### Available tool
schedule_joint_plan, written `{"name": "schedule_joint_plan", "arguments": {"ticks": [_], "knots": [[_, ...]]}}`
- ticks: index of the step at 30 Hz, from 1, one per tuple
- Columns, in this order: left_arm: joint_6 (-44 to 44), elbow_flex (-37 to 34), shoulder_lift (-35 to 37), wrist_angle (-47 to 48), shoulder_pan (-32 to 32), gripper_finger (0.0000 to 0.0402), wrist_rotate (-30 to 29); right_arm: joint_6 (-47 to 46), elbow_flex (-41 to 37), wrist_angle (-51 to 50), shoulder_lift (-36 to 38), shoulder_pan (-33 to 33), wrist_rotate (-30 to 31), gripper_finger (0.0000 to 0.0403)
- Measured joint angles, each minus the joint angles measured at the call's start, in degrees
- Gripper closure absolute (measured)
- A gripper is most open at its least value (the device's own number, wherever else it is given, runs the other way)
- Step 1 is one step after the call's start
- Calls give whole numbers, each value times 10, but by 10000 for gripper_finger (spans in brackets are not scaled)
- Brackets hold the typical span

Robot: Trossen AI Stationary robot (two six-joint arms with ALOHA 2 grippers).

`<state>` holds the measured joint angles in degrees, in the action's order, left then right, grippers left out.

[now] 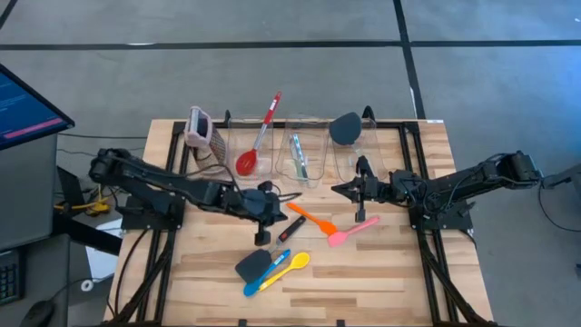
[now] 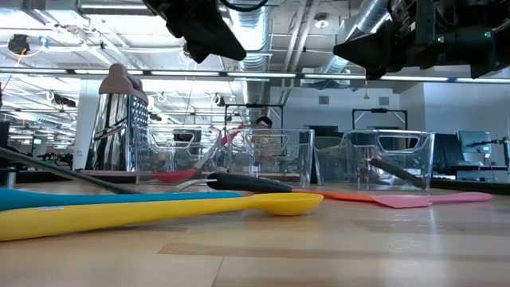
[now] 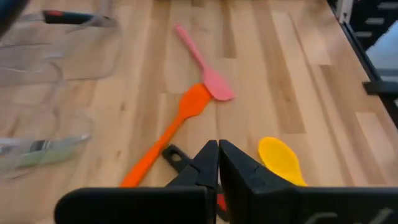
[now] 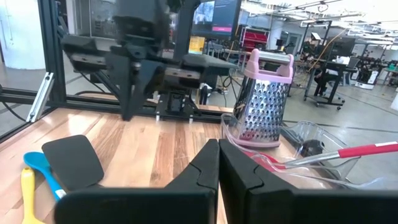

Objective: Pick & Place Kitchen Items
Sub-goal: Put the black spatula into the right transparent bin

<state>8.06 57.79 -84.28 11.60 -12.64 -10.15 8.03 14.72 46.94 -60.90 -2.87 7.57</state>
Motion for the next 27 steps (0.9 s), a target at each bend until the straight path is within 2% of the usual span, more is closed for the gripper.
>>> {"name": "schedule_joint_plan", "arguments": {"ticks": [7,12,16,23,27], "knots": [[66,7,-25,-1,-38,399,-6,-3,0,-2,0,0,1,403],[125,7,-39,3,-66,399,-42,-26,0,2,18,-1,40,403],[183,7,-60,8,-83,399,-47,-38,0,0,33,-2,43,403],[260,7,-110,13,-82,399,-51,-31,0,-14,40,-16,43,403],[300,7,-119,49,-78,399,-45,-30,0,-17,40,-16,43,403]]}}
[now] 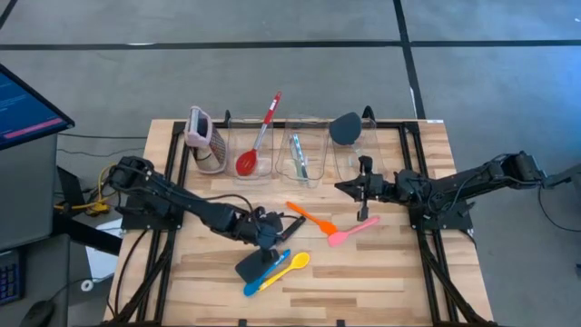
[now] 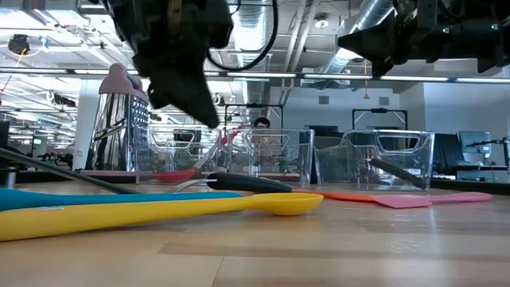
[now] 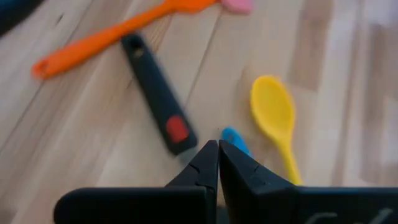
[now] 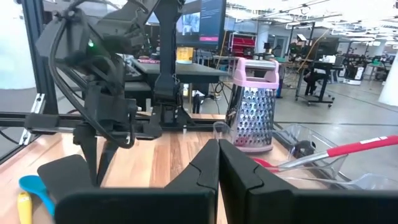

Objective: Pick & Place Kitchen Items
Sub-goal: Put the black spatula into the right transparent bin

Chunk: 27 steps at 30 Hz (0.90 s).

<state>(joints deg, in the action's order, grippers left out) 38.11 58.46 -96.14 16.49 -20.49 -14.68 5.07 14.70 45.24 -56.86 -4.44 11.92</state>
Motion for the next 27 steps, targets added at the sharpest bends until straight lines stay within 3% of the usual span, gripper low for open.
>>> {"name": "schedule_joint_plan", "arguments": {"ticks": [5,27], "knots": [[60,0,0,59,9,399,6,0,0,-3,0,1,1,403],[52,-1,0,45,17,398,12,0,0,-16,0,1,1,403]]}}
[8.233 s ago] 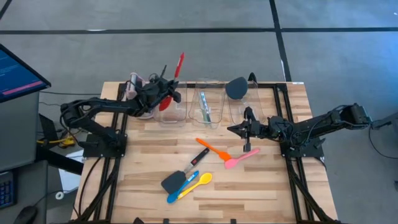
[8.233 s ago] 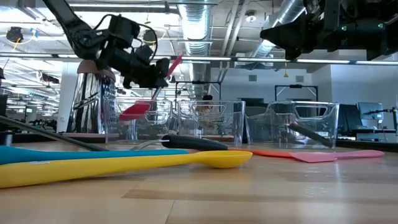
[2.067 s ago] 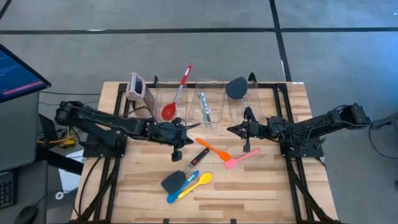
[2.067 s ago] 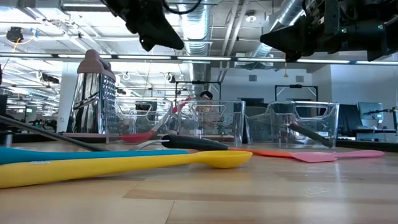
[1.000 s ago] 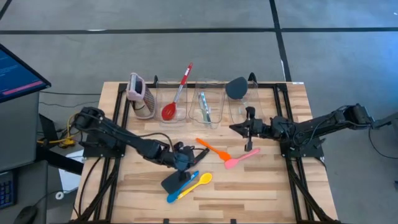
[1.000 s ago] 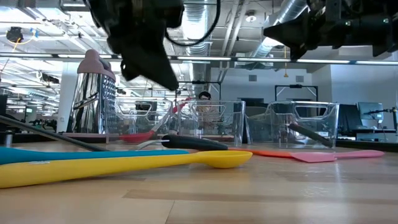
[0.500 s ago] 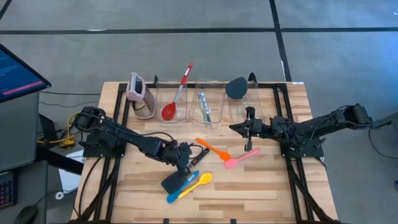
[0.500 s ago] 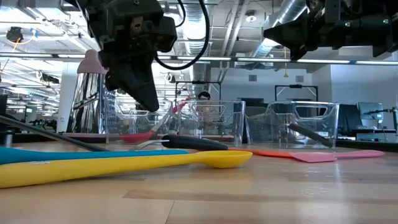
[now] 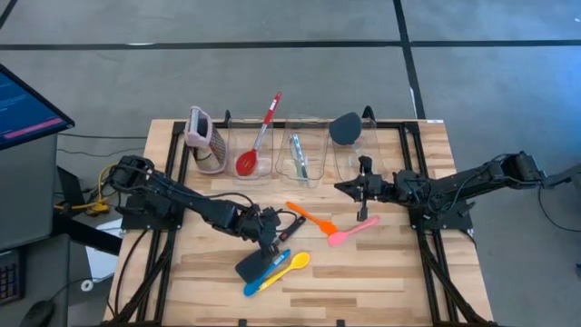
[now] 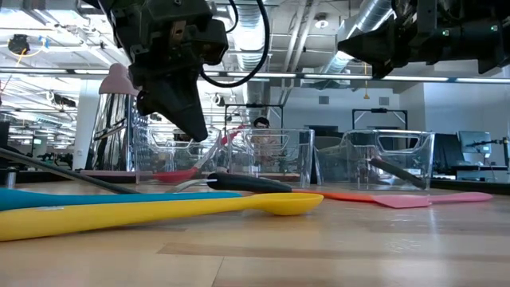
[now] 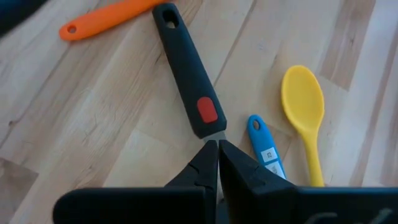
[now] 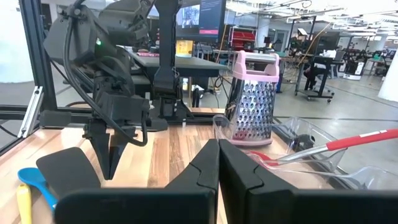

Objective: Pick & Place Kitchen Items
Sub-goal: Put the black spatula into the right transparent bin

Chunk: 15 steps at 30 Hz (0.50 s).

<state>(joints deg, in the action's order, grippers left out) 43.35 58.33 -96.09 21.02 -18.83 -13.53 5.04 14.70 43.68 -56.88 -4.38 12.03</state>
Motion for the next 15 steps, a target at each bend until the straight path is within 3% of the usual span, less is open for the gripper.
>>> {"name": "schedule_joint_plan", "arguments": {"ticks": [9,15], "knots": [[0,0,0,-1,5,396,-1,0,0,0,0,0,0,403],[0,0,0,-1,13,369,-1,0,0,0,0,0,0,403]]}}
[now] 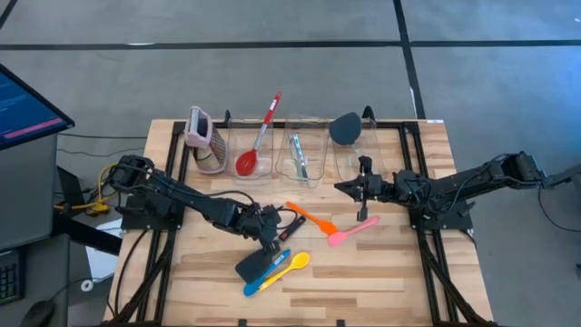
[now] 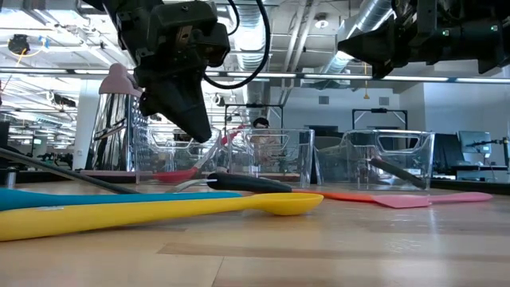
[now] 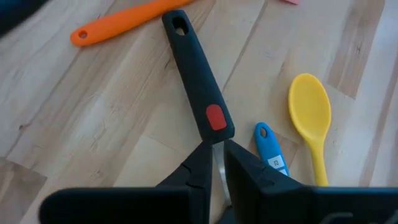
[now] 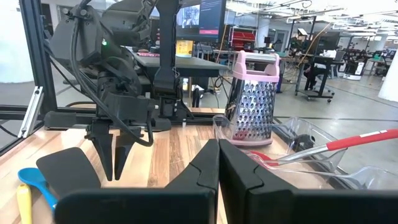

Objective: Pick & Place Kitchen Items
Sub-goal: Put the black spatula into the right transparent bin

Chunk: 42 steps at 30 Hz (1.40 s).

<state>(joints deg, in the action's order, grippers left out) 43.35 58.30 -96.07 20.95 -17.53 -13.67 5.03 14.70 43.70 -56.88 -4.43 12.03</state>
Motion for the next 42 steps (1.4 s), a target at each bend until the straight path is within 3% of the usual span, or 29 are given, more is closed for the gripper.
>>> {"name": "schedule_joint_plan", "arguments": {"ticks": [6,13,25,42], "knots": [[-1,0,0,0,11,323,0,0,0,0,0,0,0,403],[-63,0,0,0,15,269,-4,0,0,0,0,0,0,403],[-55,0,0,-5,15,188,-3,0,0,0,0,0,0,403],[-54,0,0,-19,14,187,-1,0,0,0,0,0,0,403]]}}
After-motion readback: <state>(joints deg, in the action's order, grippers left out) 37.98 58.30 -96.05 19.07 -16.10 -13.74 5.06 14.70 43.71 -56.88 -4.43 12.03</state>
